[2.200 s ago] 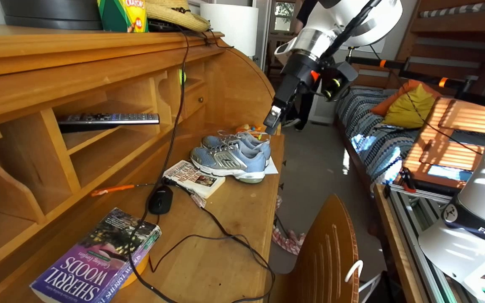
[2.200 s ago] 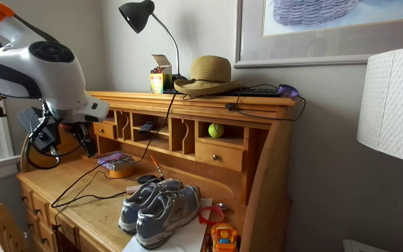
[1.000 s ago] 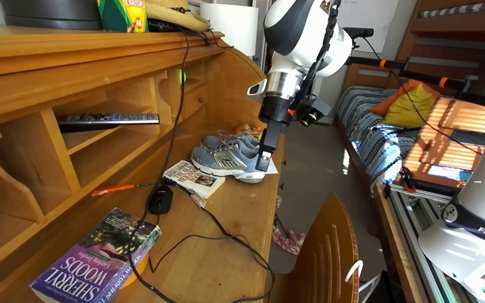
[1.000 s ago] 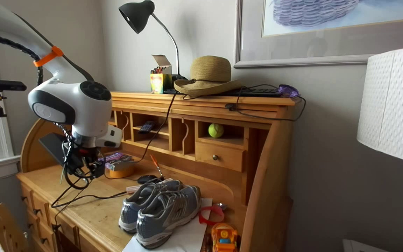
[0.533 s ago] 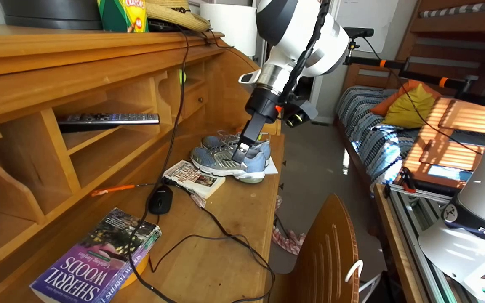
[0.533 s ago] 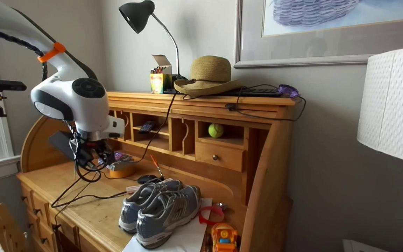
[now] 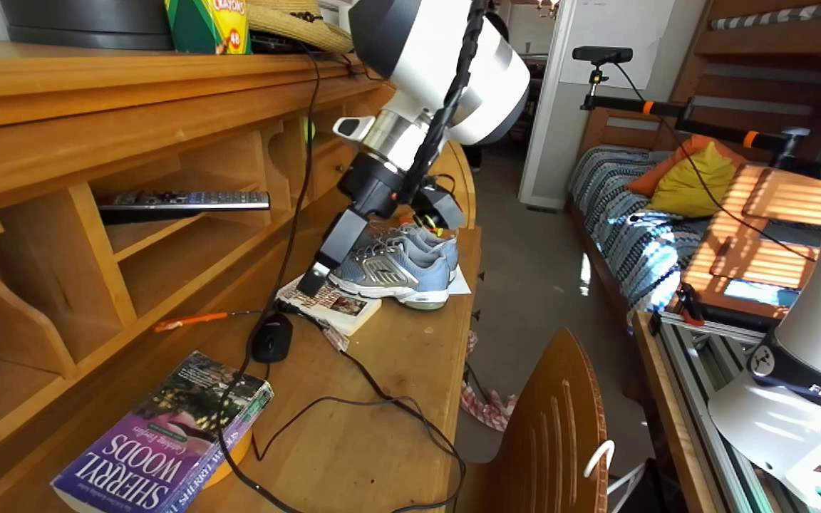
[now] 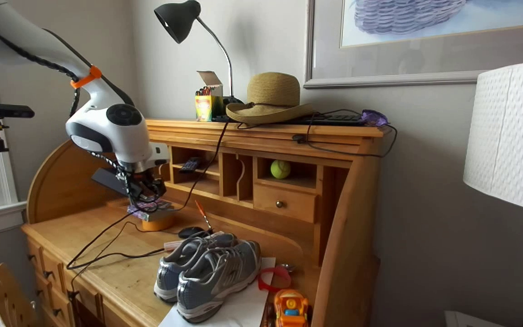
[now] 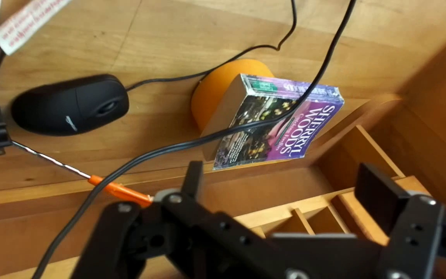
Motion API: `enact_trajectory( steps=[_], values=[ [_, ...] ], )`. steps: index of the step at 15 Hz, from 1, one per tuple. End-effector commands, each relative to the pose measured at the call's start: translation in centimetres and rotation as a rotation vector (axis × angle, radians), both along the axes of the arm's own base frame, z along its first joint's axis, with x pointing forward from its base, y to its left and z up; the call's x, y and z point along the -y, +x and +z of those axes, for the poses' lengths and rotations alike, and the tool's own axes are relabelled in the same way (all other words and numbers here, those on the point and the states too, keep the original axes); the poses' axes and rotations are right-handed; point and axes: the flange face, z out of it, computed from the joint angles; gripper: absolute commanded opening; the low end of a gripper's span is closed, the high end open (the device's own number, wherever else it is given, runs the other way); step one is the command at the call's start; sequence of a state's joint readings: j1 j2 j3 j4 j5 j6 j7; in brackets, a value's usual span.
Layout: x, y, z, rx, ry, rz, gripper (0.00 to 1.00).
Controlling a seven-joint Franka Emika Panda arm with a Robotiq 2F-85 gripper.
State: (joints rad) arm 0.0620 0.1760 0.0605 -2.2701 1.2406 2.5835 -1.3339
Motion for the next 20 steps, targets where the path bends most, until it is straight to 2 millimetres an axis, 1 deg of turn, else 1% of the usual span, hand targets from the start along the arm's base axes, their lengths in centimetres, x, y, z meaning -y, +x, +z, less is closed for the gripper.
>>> enact_trajectory(
  steps=[1, 3, 5, 6, 13, 15, 20],
  values=[
    [-0.7, 1.0, -0.3, 0.002, -0.006, 0.004, 1.00],
    [-1.6, 2.3, -1.4, -0.002, -0.008, 0.007, 1.00],
    [-1.6, 2.8, -2.0, -0.007, -0.007, 0.005, 1.00],
    [-1.5, 2.7, -1.9, 0.001, -0.016, 0.001, 1.00],
    [-4.2, 5.2, -2.3, 0.049, 0.000, 0.021, 1.00],
    [-5.0, 5.5, -2.6, 0.050, 0.006, -0.002, 1.00],
    [-7.0, 6.3, -4.9, 0.052, 0.007, -0.059, 1.00]
  ],
)
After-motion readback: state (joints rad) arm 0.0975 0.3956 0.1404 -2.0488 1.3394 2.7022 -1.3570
